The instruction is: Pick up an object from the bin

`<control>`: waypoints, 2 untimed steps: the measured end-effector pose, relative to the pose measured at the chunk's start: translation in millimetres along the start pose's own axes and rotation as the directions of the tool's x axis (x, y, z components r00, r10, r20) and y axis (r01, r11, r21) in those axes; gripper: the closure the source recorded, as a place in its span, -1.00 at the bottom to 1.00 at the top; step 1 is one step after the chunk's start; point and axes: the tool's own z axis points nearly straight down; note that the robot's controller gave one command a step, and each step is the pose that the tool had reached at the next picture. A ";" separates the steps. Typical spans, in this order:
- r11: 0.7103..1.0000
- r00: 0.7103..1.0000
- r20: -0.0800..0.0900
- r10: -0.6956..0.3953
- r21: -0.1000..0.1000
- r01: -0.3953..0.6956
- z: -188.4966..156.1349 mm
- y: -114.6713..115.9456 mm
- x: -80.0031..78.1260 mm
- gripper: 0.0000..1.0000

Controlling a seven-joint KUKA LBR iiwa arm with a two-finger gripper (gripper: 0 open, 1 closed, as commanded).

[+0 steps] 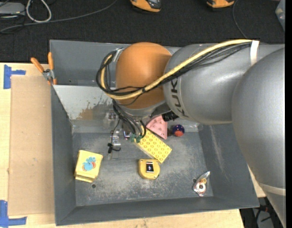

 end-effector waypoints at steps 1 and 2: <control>1.000 1.000 0.007 0.005 -0.001 -0.005 -4.2 -1.1 -2.0 -1.00; 0.984 0.984 0.013 -0.178 0.000 0.178 41.2 21.6 10.5 -1.00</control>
Offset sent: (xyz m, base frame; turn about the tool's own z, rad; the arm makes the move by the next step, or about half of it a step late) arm -0.0334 0.0539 -0.1095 -0.4258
